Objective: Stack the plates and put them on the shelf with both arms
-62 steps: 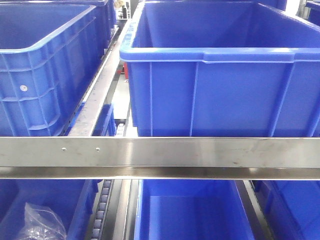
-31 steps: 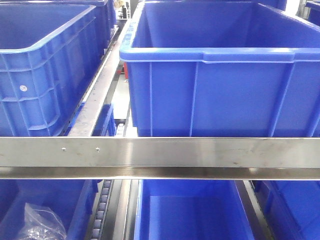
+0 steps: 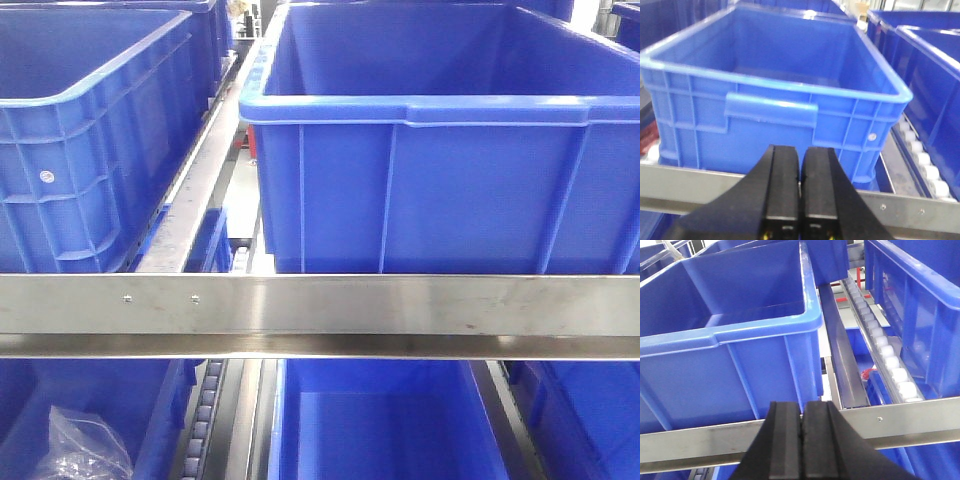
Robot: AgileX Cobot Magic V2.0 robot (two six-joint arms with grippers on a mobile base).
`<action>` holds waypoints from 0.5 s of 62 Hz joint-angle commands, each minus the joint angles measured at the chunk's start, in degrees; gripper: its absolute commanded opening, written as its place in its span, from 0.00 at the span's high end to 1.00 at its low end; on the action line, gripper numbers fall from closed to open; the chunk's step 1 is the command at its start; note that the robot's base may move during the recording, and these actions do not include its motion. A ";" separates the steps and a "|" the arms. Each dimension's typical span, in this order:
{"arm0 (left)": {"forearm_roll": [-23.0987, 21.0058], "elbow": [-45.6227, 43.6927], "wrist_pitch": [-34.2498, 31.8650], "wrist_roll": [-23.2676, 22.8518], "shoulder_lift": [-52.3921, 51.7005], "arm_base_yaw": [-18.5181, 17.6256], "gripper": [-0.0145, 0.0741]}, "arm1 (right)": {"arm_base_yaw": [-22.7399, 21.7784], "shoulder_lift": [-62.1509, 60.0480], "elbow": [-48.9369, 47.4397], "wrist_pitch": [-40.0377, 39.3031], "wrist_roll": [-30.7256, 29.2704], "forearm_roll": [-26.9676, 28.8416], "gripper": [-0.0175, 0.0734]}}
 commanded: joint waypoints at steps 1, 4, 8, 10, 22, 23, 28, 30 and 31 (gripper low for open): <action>0.32 0.21 -5.44 -0.55 -1.19 0.14 0.73 | -0.38 -1.11 0.09 -5.13 -0.51 0.04 0.75; 0.32 0.21 -5.44 -0.55 -1.19 0.14 0.73 | -0.38 -1.11 0.09 -5.13 -0.51 0.04 0.75; 0.32 0.21 -5.44 -0.55 -1.19 0.14 0.73 | -0.38 -1.11 0.09 -5.13 -0.51 0.04 0.75; 0.32 0.21 -5.44 -0.55 -1.19 0.14 0.73 | -0.38 -1.11 0.09 -5.13 -0.51 0.04 0.75; 0.32 0.21 -5.44 -0.55 -1.19 0.14 0.73 | -0.38 -1.11 0.09 -5.13 -0.51 0.04 0.75; 0.32 0.21 -5.44 -0.55 -1.19 0.14 0.73 | -0.38 -1.11 0.09 -5.13 -0.51 0.04 0.75; 0.32 0.21 -5.44 -0.55 -1.19 0.14 0.73 | -0.38 -1.11 0.09 -5.13 -0.51 0.04 0.75; 0.32 0.21 -5.44 -0.55 -1.19 0.14 0.73 | -0.38 -1.11 0.09 -5.13 -0.51 0.04 0.75; 0.32 0.21 -5.44 -0.55 -1.19 0.14 0.73 | -0.38 -1.11 0.09 -5.13 -0.51 0.04 0.75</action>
